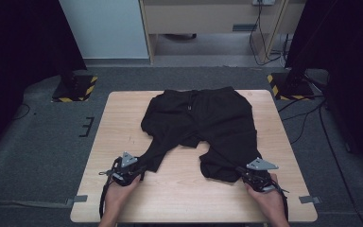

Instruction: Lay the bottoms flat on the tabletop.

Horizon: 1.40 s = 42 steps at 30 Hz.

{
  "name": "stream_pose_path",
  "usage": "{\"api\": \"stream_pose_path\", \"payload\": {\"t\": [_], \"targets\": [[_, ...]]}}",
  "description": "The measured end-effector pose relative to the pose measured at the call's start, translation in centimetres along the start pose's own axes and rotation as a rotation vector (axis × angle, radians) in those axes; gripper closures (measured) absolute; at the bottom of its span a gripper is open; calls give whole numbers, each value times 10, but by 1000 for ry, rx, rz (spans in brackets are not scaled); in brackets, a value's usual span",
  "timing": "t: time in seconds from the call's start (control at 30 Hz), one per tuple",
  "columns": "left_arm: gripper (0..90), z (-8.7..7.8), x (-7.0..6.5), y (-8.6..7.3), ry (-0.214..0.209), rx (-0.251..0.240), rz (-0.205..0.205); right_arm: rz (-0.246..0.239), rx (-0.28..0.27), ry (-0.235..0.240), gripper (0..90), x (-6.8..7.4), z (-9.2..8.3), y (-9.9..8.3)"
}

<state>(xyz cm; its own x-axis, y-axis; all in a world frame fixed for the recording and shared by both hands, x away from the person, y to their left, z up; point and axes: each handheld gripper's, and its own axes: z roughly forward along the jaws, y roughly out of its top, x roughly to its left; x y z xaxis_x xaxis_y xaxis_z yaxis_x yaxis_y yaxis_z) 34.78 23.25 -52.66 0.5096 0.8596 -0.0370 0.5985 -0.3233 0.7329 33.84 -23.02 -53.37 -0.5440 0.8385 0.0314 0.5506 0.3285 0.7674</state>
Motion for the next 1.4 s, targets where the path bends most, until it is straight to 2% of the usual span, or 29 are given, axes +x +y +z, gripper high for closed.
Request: {"api": "stream_pose_path", "payload": {"t": [0.13,0.3,0.33,0.43,0.53,0.6,0.67,0.73,0.8,0.93,1.07,1.2,1.27,1.33,1.4], "targets": [[772,-4,5,-2,10,4,2,16,3,-27,882,-12,-14,-2],[773,-8,12,-5,17,6,-15,95,13,-95,879,-41,-33,-16],[772,-9,13,-5,19,6,-17,127,13,-104,873,-46,-36,-18],[772,-10,16,-6,23,5,-20,168,-20,-91,795,-53,-41,-21],[772,-11,16,-7,20,8,-24,161,-78,-90,668,-48,-45,-14],[773,-13,16,-8,17,11,-24,152,-125,-80,579,-41,-47,-7],[773,-14,16,-9,15,12,-25,141,-157,-57,529,-31,-46,0],[774,-15,16,-9,15,18,-23,125,-157,-31,488,-21,-42,5],[775,-18,15,-11,16,24,-20,103,-133,-18,452,-13,-33,8],[778,-25,14,-14,28,33,-23,93,-102,5,400,-4,-16,11],[779,-32,15,-18,37,49,-35,64,-30,-3,400,-1,-5,8],[778,-35,17,-19,71,51,-40,78,-8,5,429,-3,-3,3],[774,-35,18,-20,74,53,-42,80,-2,9,452,-4,-4,1],[766,-35,18,-20,75,51,-41,70,-2,9,499,-5,-5,-1],[755,-35,17,-20,72,42,-40,63,4,10,597,-6,-7,-2]]}}
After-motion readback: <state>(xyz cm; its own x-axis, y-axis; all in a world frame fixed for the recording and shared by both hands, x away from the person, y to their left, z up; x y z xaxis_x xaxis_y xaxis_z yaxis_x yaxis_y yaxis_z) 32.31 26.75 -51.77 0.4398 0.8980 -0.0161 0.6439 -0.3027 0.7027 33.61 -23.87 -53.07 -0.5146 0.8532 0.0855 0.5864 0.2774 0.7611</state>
